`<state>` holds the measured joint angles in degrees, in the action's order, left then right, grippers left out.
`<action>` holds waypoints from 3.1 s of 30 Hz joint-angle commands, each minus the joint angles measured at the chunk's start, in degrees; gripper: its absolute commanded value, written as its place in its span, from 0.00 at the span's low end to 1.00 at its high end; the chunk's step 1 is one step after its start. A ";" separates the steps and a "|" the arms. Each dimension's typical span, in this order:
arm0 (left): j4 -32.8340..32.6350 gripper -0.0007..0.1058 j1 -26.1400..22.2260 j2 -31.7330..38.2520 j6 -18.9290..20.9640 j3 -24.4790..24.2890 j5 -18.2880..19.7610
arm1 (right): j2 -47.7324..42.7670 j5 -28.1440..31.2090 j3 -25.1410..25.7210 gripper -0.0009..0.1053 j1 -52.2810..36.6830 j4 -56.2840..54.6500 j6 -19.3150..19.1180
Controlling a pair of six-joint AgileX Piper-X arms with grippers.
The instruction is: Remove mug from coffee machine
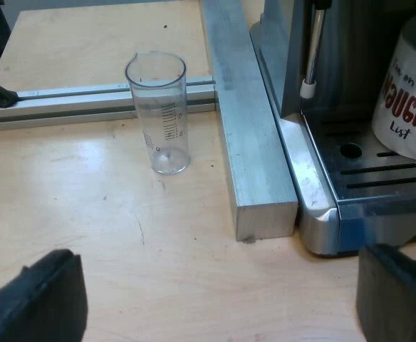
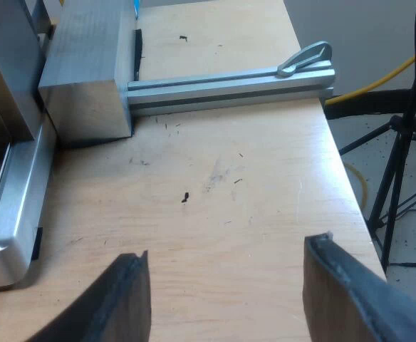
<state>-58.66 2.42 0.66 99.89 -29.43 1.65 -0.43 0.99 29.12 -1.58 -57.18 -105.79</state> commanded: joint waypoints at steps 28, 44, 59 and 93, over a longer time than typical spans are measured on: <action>0.28 0.74 0.06 7.59 0.10 -0.57 5.62 | -0.96 0.04 2.56 0.48 -0.26 0.66 -1.11; 8.07 0.74 9.15 -2.87 1.39 -3.68 12.58 | 13.33 -5.71 10.75 0.60 12.83 1.52 -8.55; 18.50 0.78 12.85 -7.61 1.39 1.09 19.09 | 22.24 -8.97 10.75 0.60 24.54 11.61 -10.14; 31.98 0.78 13.06 -7.96 1.39 19.22 23.40 | 38.50 -8.59 -0.40 0.60 45.18 30.46 -6.22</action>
<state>-27.22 15.32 -7.32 100.69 -9.95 25.24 38.07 -7.46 28.72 43.53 -27.61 -112.32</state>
